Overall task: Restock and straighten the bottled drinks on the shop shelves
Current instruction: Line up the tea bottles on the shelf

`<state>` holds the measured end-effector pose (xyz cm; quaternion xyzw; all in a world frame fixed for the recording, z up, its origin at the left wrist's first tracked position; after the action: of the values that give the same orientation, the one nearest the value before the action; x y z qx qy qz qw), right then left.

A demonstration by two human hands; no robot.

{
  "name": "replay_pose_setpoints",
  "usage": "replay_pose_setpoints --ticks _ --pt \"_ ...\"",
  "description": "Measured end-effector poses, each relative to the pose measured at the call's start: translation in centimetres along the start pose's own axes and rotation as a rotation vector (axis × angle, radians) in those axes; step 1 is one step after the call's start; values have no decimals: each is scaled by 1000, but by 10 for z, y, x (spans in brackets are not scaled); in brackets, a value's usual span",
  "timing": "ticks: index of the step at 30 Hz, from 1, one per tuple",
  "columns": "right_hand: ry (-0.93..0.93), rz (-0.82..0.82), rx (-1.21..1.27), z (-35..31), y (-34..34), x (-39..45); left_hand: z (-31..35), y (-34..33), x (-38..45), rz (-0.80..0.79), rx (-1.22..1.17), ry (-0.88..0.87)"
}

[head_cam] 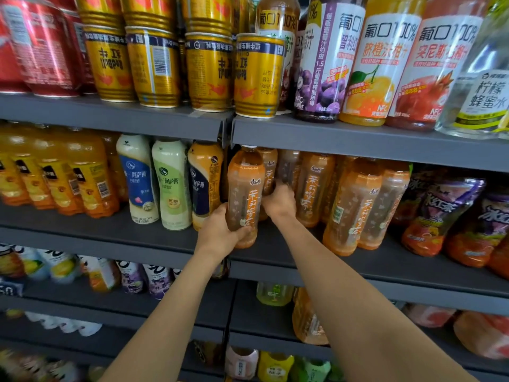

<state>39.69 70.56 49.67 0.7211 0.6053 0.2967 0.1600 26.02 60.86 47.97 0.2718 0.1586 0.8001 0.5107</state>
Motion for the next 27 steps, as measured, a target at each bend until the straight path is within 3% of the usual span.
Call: replay_pose_setpoints --ticks 10,15,22,27 --pt "-16 231 -73 17 32 -35 3 1 -2 13 -30 -19" --pt "51 148 -130 20 32 -45 3 0 -3 -1 -40 -10" --pt "-29 210 -190 22 36 -50 3 -1 -5 -26 -45 7" --pt "-41 168 -228 21 41 -37 5 -5 -9 -59 -62 4"
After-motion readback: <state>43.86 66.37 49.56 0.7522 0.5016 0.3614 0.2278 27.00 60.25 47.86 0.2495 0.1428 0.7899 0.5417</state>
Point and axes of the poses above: each hand's wrist, its own x-axis towards the middle knuckle, its own y-axis out of the back of the hand, z = x × y, the point moved 9 cm from there along x, towards the middle knuckle, and after that the axes turned 5 degrees about z, right-handed, at the moved point
